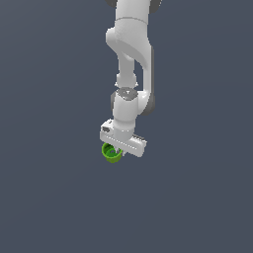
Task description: Pick up the object and move it to a goal position.
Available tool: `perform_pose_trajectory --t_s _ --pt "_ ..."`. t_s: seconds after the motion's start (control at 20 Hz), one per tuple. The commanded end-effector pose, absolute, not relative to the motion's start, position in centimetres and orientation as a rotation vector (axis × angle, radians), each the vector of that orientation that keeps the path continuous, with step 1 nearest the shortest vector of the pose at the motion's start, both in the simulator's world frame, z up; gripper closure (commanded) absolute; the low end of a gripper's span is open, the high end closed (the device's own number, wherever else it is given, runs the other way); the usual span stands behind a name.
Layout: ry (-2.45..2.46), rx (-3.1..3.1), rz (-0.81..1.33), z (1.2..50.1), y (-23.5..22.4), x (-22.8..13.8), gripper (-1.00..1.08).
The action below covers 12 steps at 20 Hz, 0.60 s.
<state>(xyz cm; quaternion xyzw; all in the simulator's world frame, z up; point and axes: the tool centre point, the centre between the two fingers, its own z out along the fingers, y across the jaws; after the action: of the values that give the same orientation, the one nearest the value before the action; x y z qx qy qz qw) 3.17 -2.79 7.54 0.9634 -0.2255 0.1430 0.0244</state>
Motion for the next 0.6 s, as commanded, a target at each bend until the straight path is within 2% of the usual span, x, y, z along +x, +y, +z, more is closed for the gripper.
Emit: perform_pose_trajectory --t_s 0.0,0.55 --pt "-0.699 2.98 0.445 7.9 -2.8 3.1 1.08" --pt "-0.701 2.981 0.444 12.7 -1.4 0.8 1.08"
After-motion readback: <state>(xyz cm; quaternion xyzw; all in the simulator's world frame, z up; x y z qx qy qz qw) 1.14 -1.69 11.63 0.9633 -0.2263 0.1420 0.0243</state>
